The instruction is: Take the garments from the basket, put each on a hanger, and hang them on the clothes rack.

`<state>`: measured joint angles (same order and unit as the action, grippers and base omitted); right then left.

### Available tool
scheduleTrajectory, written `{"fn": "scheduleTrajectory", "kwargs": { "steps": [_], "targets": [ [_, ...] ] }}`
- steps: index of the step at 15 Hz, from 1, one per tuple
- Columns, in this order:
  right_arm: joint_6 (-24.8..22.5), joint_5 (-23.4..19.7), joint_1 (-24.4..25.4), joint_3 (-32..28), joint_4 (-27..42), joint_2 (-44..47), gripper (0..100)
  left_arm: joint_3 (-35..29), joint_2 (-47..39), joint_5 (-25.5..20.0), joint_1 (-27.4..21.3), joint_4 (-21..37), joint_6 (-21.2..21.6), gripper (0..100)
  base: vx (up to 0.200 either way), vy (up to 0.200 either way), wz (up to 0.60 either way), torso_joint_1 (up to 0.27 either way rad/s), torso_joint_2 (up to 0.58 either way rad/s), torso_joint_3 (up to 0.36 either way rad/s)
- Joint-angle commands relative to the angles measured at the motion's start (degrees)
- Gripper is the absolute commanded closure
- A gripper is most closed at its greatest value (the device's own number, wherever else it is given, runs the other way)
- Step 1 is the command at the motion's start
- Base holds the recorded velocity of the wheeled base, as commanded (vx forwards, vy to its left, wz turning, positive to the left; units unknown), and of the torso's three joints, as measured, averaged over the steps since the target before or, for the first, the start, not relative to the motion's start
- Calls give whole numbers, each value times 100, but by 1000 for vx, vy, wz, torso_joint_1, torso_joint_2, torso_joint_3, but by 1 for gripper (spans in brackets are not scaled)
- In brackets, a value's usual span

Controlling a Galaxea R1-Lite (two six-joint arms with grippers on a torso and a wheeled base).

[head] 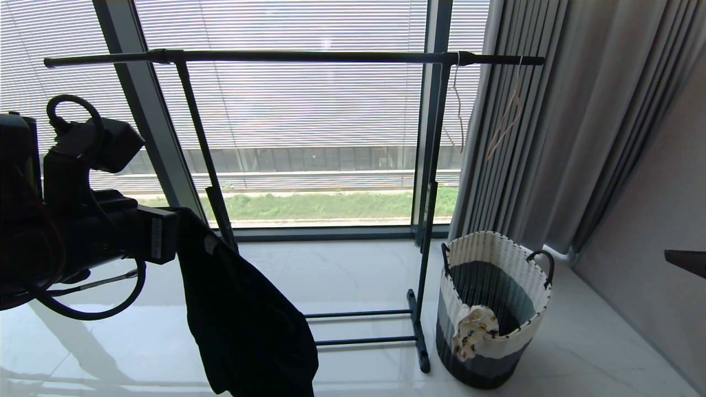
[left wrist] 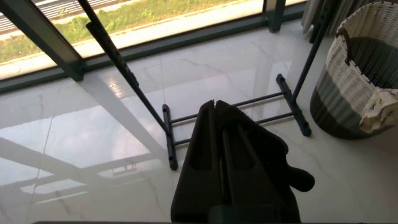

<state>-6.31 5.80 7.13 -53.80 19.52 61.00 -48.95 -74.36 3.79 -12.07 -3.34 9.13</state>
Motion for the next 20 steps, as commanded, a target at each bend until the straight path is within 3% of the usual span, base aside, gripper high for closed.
{"fn": "scheduleTrajectory", "kwargs": {
  "steps": [1,9,15,20],
  "targets": [
    [-10,0,-45,1,-36,122,0,-1,-8,-1,29,-9,1,100,0,0,0,198,-461,-286],
    [-45,17,-45,-78,-124,149,0,-10,36,87,82,-9,54,100,0,0,0,215,-491,-278],
    [-63,17,-142,-201,-185,166,0,-440,-52,113,556,-18,238,100,0,0,0,249,-535,-290],
    [-63,-9,-177,-175,-836,448,0,-432,-26,104,539,-18,194,100,40,0,0,84,-171,-84]
  ]
}}
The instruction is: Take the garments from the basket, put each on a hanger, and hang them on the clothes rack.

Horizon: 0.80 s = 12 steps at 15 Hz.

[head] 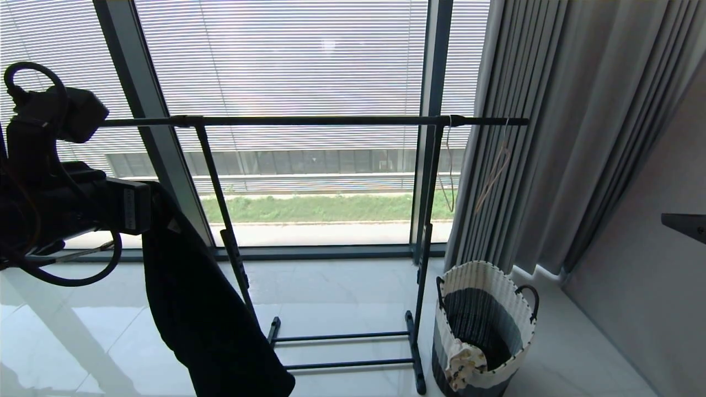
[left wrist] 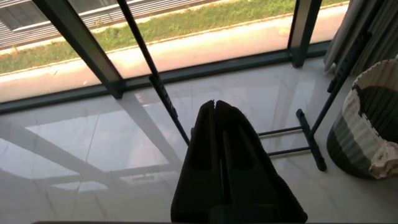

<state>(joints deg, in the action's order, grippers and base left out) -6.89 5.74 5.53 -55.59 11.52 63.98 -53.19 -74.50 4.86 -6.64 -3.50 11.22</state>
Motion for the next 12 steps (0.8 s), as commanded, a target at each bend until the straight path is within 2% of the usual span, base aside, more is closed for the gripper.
{"fn": "scheduleTrajectory", "kwargs": {
  "steps": [1,12],
  "targets": [
    [-6,-3,-17,-5,-45,194,0,-16,-12,-3,-4,-2,-5,100,200,0,0,22,-22,-17],
    [-32,-3,-17,-5,-71,616,0,45,-3,6,-127,-2,-14,100,200,0,0,6,0,-3]
  ]
}}
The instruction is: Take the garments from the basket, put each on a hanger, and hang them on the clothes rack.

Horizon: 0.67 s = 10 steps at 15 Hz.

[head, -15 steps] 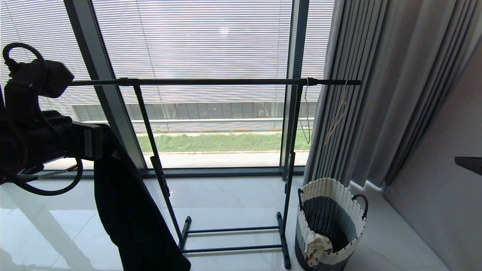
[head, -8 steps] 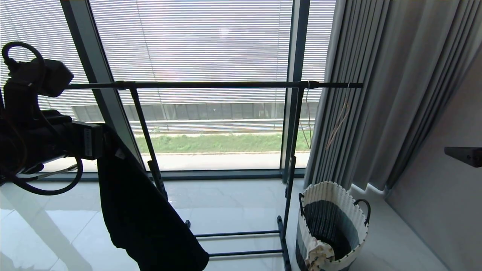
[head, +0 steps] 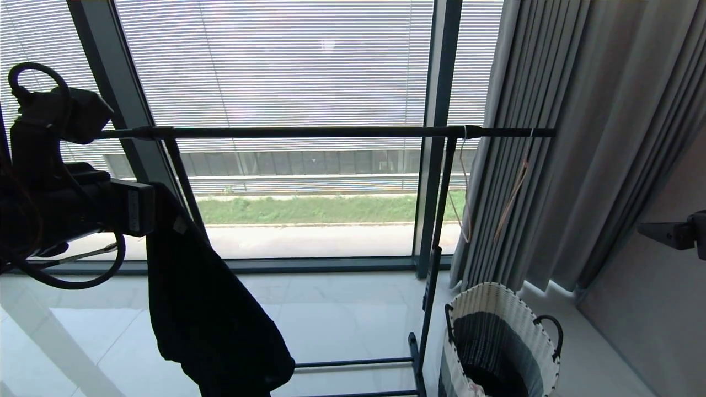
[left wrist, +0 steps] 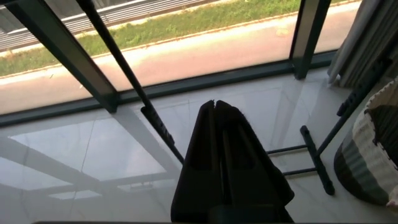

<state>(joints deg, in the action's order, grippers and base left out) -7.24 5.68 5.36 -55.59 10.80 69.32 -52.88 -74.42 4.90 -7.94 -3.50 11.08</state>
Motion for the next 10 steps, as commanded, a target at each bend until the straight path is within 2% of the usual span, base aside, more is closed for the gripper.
{"fn": "scheduleTrajectory", "kwargs": {
  "steps": [1,5,8,10],
  "targets": [
    [3,3,0,-5,-87,135,0,32,-11,2,-6,-2,-1,100,200,0,0,7,-2,2],
    [30,21,0,-5,-623,566,0,191,-20,2,-6,-2,-9,100,200,0,0,5,2,4],
    [47,30,0,4,-685,838,0,322,-46,2,-6,-2,-9,100,200,0,0,2,-1,4],
    [135,30,0,4,-1045,1207,0,463,-46,-7,-6,-2,-9,100,200,0,0,-2,0,2]
  ]
}}
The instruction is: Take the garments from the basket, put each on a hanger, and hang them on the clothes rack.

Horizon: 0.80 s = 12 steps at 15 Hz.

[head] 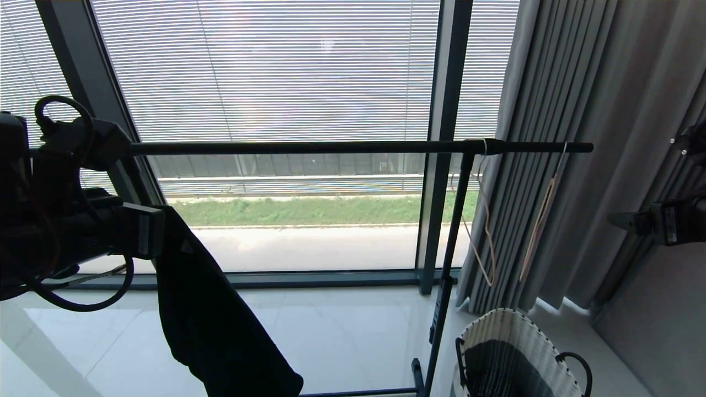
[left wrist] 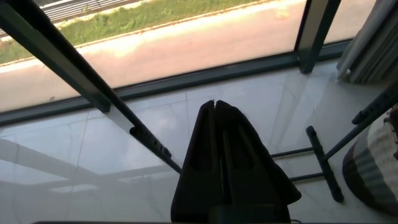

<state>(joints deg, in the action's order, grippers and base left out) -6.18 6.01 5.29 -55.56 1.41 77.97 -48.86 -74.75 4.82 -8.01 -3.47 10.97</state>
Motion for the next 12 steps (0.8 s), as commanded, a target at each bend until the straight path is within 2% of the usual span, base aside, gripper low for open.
{"fn": "scheduleTrajectory", "kwargs": {
  "steps": [1,5,6,7,10,12],
  "targets": [
    [56,-3,7,2,-212,438,0,96,-13,2,1,-4,-7,100,200,0,0,7,-2,2],
    [108,-3,7,2,-686,1089,0,263,13,2,10,-4,-16,100,0,0,0,0,0,0],
    [258,5,7,2,-1249,1625,0,307,13,2,27,-4,-34,100,0,0,0,0,0,0],
    [337,5,7,2,-1513,1862,0,324,13,2,27,-4,-69,100,0,0,0,0,0,0],
    [697,225,33,-42,-2180,2688,0,509,-4,2,10,-4,-719,100,0,0,0,0,0,0],
    [855,269,86,-51,-2479,3031,0,588,-57,2,10,-4,-781,100,0,0,0,0,0,0]
  ]
}}
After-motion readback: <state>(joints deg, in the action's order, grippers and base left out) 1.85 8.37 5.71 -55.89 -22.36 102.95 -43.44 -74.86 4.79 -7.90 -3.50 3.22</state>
